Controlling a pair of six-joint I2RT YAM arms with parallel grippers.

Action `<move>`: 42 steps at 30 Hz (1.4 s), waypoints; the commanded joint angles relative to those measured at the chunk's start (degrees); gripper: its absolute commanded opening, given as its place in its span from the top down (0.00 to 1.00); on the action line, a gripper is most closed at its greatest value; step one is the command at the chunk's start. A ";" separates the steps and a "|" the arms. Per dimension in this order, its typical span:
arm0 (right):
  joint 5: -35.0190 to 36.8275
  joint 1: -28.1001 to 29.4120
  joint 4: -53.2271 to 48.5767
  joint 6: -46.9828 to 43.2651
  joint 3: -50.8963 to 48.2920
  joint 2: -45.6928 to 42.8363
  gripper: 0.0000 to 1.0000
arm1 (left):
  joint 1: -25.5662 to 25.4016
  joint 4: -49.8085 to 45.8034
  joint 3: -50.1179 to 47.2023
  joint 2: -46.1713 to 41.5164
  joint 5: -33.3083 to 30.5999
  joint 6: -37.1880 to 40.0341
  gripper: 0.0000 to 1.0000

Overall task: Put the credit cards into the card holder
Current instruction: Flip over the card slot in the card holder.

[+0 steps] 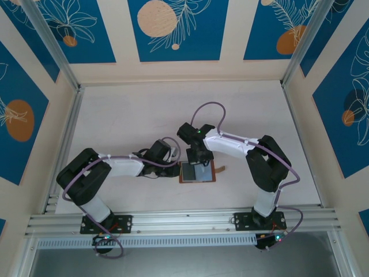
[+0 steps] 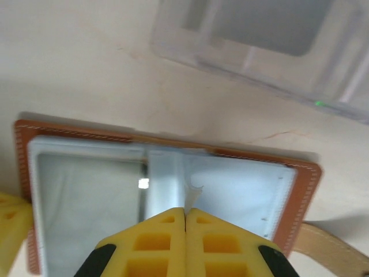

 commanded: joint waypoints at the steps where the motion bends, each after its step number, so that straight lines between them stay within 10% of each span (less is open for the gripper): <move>1: -10.41 -0.29 2.27 0.43 0.07 -1.01 0.89 | -0.79 -6.58 -2.39 4.50 -2.71 0.16 0.94; 11: -24.27 -3.32 12.75 3.83 -7.25 -1.89 0.68 | -0.81 -6.61 -3.07 4.05 -2.96 -0.11 0.94; 21: -14.30 -2.25 6.92 3.16 -4.93 -2.10 0.68 | -0.31 -9.22 -3.46 -0.87 -3.79 -0.21 0.94; 42: 0.49 -4.07 1.12 5.88 -7.00 -13.92 0.68 | 0.48 -23.06 4.23 -15.98 -4.63 5.58 0.56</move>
